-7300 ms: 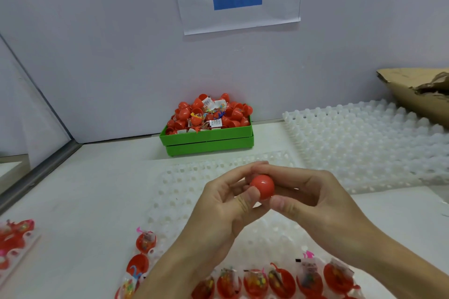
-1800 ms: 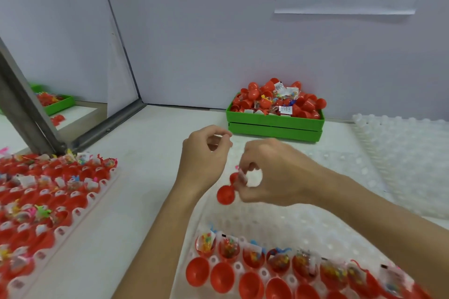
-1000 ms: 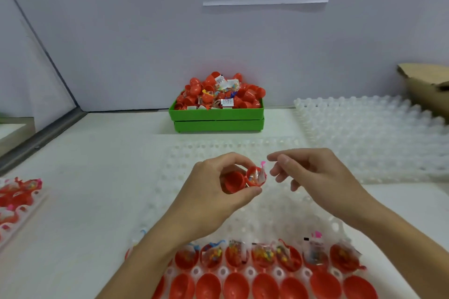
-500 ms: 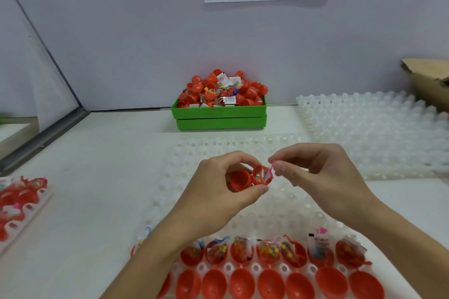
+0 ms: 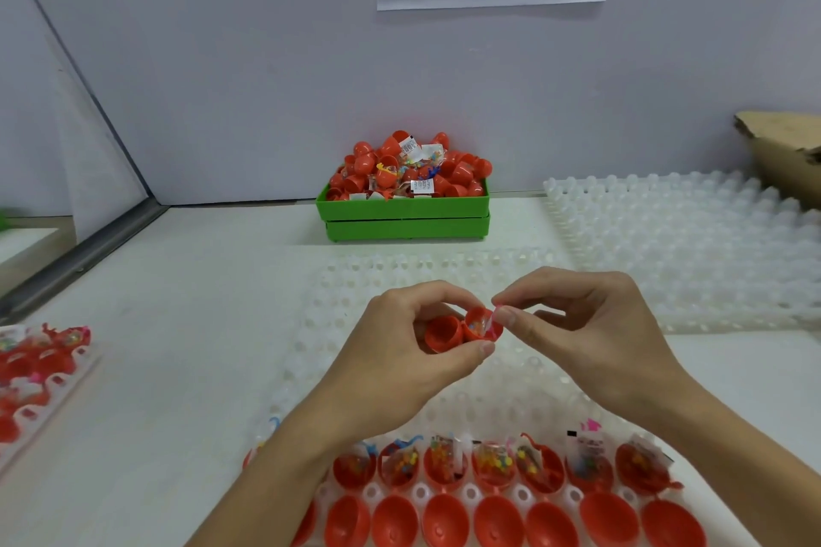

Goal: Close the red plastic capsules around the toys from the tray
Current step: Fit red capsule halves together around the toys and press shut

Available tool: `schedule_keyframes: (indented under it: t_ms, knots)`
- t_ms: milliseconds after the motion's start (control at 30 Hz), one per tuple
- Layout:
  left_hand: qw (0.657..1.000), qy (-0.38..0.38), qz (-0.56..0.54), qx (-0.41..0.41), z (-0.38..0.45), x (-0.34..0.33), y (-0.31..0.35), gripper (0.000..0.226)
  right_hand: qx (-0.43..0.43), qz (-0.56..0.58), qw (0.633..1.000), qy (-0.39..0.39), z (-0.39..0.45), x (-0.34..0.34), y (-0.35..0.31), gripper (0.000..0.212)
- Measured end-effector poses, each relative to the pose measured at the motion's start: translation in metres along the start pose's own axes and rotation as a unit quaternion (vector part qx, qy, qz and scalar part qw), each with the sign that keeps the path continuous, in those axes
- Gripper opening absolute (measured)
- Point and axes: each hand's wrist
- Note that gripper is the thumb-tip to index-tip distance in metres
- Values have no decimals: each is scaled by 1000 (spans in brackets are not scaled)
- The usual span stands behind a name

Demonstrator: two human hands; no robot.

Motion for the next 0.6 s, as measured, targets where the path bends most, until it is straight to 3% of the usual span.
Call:
schedule_keyframes:
  t_ms: [333, 467, 600]
  knots:
    - [997, 17, -80, -3, 2, 1, 2, 23, -37, 70, 996, -44, 1, 3, 4, 37]
    - [997, 21, -73, 2, 2, 1, 2, 25, -45, 68, 992, -101, -1, -2, 2, 25]
    - [998, 13, -58, 10, 2, -1, 2, 36, -68, 70, 992, -80, 1, -2, 3, 23]
Point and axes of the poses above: each hand's wrist, its own z-axis towards the middle knuckle, its own x-axis out of the back of the hand, y = z × x, and after that the axes turned 11 degrees about -z, right-handed
